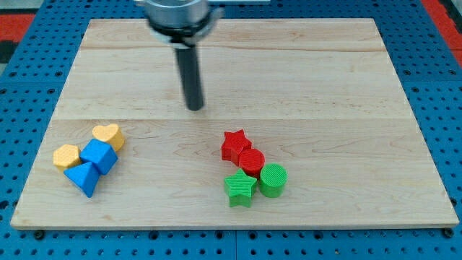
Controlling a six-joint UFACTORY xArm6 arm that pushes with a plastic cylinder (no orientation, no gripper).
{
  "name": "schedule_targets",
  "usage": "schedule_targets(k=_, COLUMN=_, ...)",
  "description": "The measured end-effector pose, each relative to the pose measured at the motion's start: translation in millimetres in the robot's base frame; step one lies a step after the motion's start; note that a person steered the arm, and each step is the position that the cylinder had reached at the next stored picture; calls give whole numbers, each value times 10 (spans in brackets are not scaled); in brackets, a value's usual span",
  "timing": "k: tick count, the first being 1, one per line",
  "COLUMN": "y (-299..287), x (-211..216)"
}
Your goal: Move your arm towards bottom center of the board
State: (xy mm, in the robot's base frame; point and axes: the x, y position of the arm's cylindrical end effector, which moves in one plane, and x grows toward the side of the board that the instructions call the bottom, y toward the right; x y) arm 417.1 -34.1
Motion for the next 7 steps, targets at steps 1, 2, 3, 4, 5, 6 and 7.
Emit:
schedule_targets(k=1, y=545, x=42)
schedule_targets(k=2, y=791, x=51)
schedule_targets(k=3, y=791, x=77)
schedule_targets(k=4, y=791, x=164)
schedule_targets(k=5, y=789, x=166)
schedule_targets(k=6, y=714, x=412)
schedule_targets(k=7, y=1095, x=440)
